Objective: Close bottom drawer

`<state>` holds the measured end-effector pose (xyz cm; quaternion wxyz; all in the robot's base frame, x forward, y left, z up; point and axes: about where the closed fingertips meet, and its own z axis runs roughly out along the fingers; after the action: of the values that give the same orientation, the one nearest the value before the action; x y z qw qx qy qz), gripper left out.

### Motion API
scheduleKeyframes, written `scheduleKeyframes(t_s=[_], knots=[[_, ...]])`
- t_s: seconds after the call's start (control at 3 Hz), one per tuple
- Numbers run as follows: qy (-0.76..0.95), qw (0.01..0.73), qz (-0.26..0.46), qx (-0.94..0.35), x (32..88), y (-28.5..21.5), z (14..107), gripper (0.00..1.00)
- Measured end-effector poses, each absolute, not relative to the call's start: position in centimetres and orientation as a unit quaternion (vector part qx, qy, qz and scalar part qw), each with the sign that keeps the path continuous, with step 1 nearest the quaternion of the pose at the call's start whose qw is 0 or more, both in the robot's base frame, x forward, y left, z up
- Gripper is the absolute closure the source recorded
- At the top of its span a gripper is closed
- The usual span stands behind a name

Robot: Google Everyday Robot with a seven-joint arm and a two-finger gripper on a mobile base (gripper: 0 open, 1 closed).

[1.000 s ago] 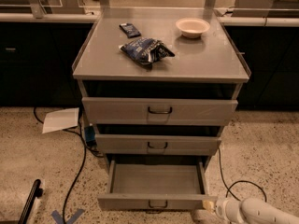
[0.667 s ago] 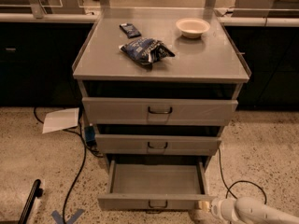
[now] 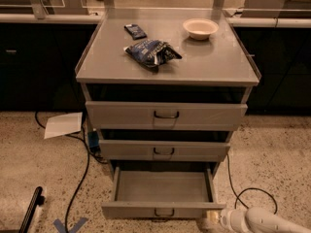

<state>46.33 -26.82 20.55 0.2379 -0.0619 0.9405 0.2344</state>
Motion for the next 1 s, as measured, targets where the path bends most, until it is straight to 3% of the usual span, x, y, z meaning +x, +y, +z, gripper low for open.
scheduleKeyframes(t_s=[1.0], knots=[[0.924, 0.227, 0.289, -0.103, 47.7, -26.7, 15.4, 1.0]])
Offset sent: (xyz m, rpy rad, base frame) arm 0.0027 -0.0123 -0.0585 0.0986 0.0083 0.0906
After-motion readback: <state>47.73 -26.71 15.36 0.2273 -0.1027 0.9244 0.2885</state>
